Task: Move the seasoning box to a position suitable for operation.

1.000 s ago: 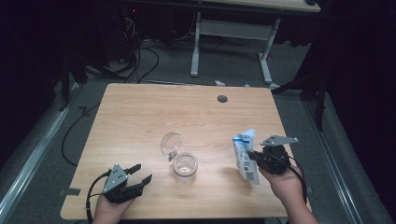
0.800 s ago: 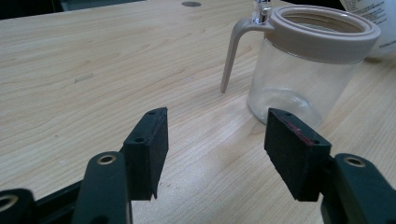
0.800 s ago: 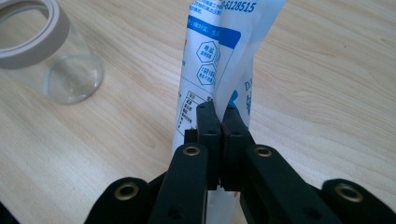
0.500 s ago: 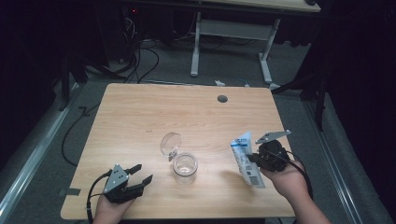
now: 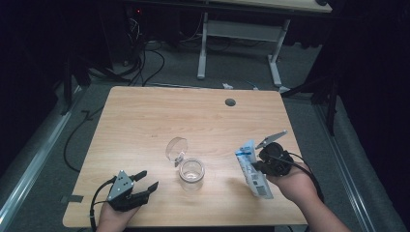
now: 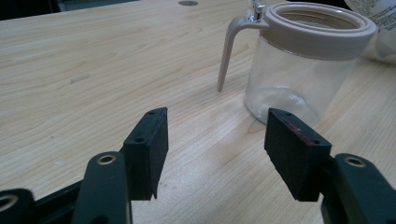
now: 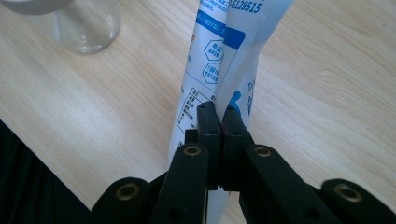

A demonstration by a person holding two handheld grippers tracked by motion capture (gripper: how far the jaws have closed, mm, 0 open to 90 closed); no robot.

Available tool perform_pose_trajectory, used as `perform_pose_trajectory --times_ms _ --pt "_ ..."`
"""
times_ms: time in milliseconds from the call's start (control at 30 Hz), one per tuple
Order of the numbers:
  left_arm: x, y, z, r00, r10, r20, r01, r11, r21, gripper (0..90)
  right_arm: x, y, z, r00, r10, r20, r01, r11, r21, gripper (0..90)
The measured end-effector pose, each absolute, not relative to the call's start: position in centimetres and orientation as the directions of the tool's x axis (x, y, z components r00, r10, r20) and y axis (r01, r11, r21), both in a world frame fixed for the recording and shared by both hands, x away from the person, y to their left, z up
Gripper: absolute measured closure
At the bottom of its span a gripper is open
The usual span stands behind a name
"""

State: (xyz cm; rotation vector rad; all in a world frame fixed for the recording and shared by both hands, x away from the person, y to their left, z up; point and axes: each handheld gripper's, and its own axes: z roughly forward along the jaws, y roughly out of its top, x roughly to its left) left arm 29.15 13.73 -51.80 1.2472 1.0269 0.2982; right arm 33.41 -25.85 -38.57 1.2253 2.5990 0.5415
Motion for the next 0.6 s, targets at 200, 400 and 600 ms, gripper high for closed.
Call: perform_pose_trajectory --times_ms 200,400,600 --pt "29.0 13.7 -51.8 0.548 0.691 -0.472 0.332 0.337 0.881 40.3 33.4 -25.3 -38.7 -0.645 0.763 -0.043 0.702 0.613 0.363 89.9" --pt "29.0 13.6 -51.9 0.551 0.688 -0.472 0.326 0.343 0.881 40.3 33.5 -25.0 -38.7 -0.658 0.752 -0.043 0.705 0.634 0.318 89.9" --pt "28.9 13.5 -51.8 0.559 0.679 -0.476 0.335 0.341 0.879 41.1 33.5 -24.7 -38.5 -0.671 0.74 -0.044 0.701 0.653 0.287 89.9"
